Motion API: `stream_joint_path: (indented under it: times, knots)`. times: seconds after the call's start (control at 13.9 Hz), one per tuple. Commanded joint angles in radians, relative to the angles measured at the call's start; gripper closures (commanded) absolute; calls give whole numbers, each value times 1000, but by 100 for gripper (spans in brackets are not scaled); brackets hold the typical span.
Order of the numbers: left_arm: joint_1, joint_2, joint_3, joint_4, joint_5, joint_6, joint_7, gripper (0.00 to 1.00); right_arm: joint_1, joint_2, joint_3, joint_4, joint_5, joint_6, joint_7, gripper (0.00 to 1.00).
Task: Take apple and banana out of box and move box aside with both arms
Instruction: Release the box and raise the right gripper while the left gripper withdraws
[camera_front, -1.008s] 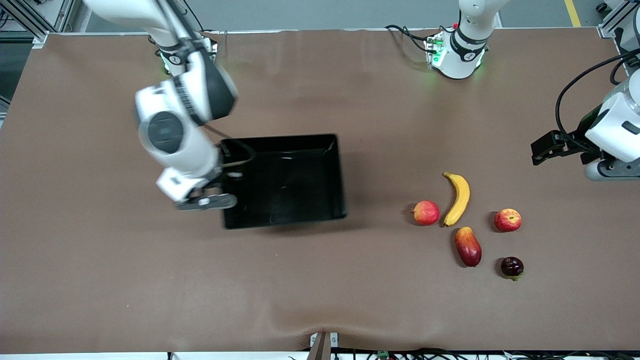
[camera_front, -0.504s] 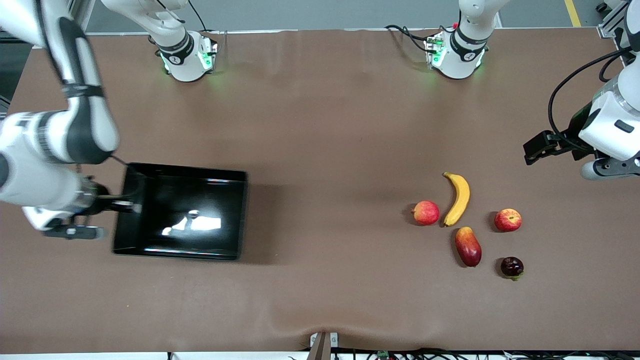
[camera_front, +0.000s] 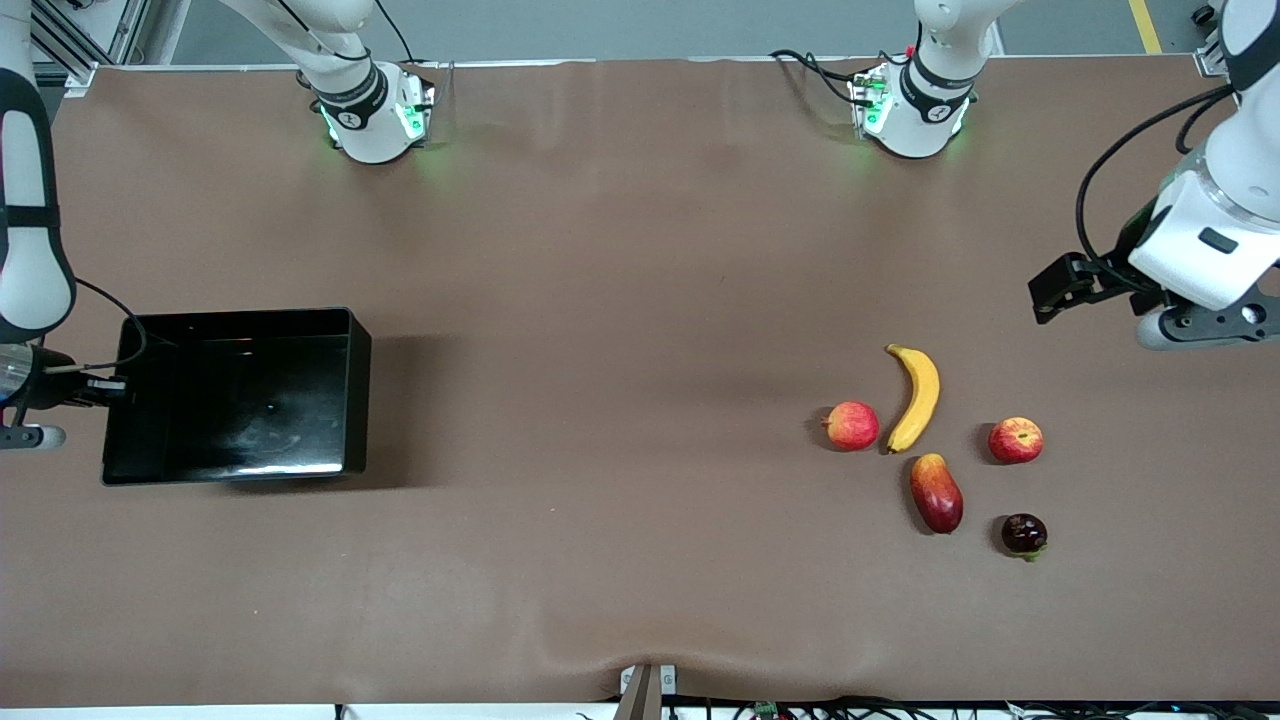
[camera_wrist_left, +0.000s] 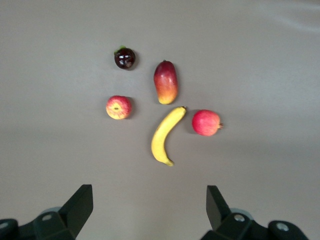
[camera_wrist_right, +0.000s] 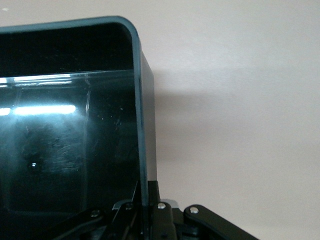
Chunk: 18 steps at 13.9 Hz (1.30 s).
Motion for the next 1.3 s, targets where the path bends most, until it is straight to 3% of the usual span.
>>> stream_joint_path:
  times: [0.0,0.14,0.36,0.5,0.58,0.72,0.94,1.22]
  knots:
    - [-180,-103,285,-53,-109,2,88,0,-10,9,25,-39,33,95,-4,100]
    - [-286,-148,406,-106,-111,0,111,0,-29,46,25,-38,86,143,-6,100]
    - [-443,-189,571,-140,-111,-22,148,0,-29,115,24,-38,94,248,-7,100]
    - [-471,-235,596,-197,-112,-16,157,0,-29,139,25,-38,94,273,-7,100]
    - [-475,-241,597,-205,-112,-18,157,0,-26,139,24,-38,94,270,-7,95]
    - [-480,-272,609,-261,-112,-18,165,0,-29,134,24,-30,94,269,-12,0]
    - [-485,-292,602,-285,-114,-21,150,0,-15,93,24,-7,88,246,-15,0]
    - [-465,-269,609,-266,-158,0,162,0,9,1,24,8,79,119,-9,0]
